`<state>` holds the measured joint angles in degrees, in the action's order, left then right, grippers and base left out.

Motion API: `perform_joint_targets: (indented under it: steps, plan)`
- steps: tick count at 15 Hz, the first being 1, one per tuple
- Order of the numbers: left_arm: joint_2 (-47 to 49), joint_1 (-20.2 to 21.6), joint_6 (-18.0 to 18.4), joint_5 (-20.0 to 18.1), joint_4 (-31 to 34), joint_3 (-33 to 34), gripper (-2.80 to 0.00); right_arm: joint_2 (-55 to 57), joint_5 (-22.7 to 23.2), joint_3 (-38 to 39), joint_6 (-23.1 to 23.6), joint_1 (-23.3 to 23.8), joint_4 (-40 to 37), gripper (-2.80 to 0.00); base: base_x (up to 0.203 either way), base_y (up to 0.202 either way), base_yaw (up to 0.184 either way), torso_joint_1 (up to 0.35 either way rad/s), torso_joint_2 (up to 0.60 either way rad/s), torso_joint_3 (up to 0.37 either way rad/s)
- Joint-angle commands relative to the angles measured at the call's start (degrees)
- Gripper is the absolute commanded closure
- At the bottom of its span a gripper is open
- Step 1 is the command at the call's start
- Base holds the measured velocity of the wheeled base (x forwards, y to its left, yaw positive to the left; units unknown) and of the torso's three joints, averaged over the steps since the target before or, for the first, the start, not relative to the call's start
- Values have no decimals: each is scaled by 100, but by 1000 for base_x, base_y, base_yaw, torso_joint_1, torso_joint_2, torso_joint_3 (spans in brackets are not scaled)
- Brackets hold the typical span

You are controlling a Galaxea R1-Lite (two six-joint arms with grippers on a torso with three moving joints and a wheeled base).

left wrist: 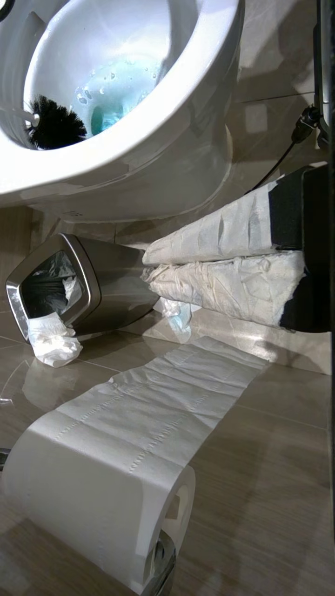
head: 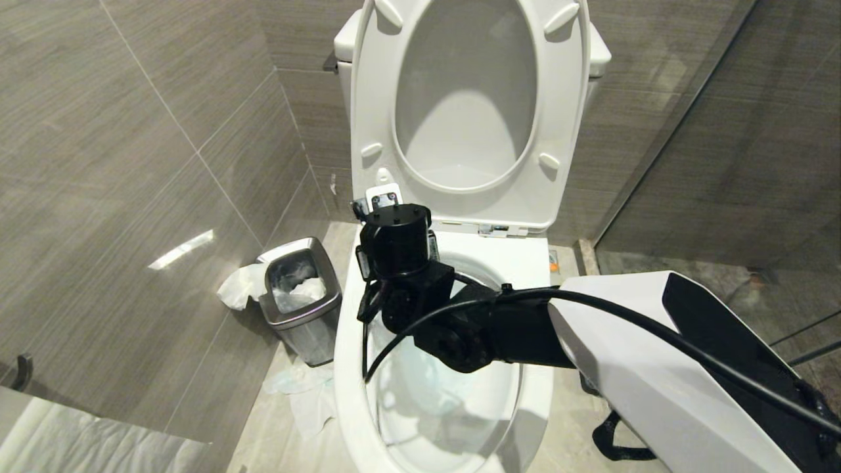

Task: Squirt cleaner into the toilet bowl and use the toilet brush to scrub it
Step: Scrub the toilet bowl

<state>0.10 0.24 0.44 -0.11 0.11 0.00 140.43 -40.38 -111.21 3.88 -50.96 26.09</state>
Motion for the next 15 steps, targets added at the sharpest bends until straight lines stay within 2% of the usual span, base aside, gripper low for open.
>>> perform_joint_targets:
  steps: [1, 6, 15]
  plan:
    - [8, 2, 0, 2, -2, 9, 0, -248, -23, 208, -25, -157, -9, 0, 0, 0, 0, 0, 0, 0]
    - [8, 2, 0, 2, -2, 9, 0, -872, -34, 1363, -403, -446, -4, 0, 0, 0, 0, 0, 0, 0]
    - [8, 2, 0, 2, -2, 7, 0, -2582, -174, 4043, -1291, -988, 31, 0, 0, 0, 0, 0, 0, 0]
